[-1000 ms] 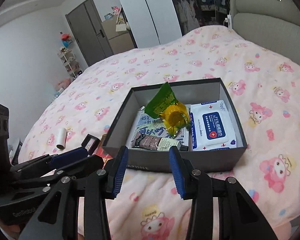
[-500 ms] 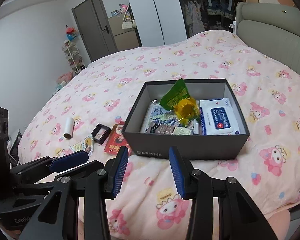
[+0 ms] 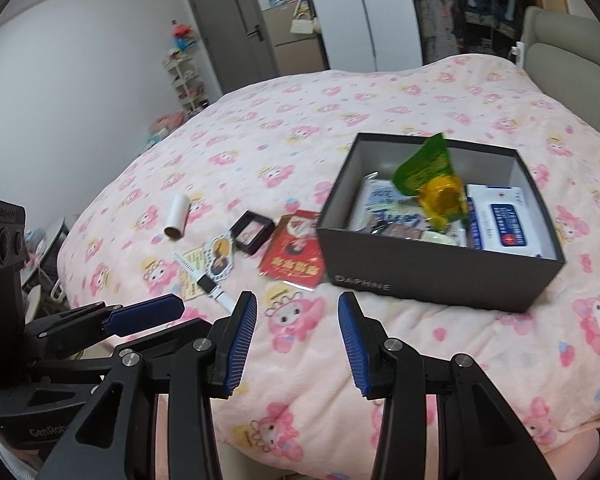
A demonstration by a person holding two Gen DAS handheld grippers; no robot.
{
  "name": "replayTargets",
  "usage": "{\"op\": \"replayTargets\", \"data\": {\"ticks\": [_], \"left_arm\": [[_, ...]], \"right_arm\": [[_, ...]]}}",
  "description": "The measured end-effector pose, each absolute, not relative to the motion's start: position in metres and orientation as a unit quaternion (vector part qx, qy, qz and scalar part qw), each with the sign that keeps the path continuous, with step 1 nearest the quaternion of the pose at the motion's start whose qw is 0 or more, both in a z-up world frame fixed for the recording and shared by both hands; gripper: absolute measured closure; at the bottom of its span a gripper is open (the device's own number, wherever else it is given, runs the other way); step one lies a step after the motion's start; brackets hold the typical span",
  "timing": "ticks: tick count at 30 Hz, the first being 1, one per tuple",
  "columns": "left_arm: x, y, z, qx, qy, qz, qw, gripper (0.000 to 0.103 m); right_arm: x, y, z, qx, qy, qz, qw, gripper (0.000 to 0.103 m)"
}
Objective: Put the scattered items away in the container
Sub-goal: 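Withdraw the left tool and move it toward the white smartwatch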
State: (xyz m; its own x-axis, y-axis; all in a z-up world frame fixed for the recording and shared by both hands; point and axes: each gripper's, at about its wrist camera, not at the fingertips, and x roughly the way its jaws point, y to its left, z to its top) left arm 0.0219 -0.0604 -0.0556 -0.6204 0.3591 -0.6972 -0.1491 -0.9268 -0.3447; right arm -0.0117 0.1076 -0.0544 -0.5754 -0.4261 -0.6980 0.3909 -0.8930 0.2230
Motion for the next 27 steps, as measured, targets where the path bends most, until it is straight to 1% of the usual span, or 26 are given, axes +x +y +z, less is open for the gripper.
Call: {"op": "replayTargets", "data": {"ticks": [15,20,27], "left_arm": [[0.029,-0.154,-0.095,-0.419,-0.199,0.884,0.059,0.056],[0.023,-0.178,-0.118,-0.429,-0.230,0.873,0.042,0.056],[0.010,-0.193,-0.149,-0.446,-0.255,0.857,0.032,0.056]], "right_arm": [[-0.034,0.009,-0.084,0.427,0.021,-0.851,0.305,0.065],[-0.039,-0.014,-0.110,0.454,0.031,-0.833,0.314,0.065],[-0.051,-0.025,-0.136,0.483,0.046,-0.820,0.302,0.065]]}}
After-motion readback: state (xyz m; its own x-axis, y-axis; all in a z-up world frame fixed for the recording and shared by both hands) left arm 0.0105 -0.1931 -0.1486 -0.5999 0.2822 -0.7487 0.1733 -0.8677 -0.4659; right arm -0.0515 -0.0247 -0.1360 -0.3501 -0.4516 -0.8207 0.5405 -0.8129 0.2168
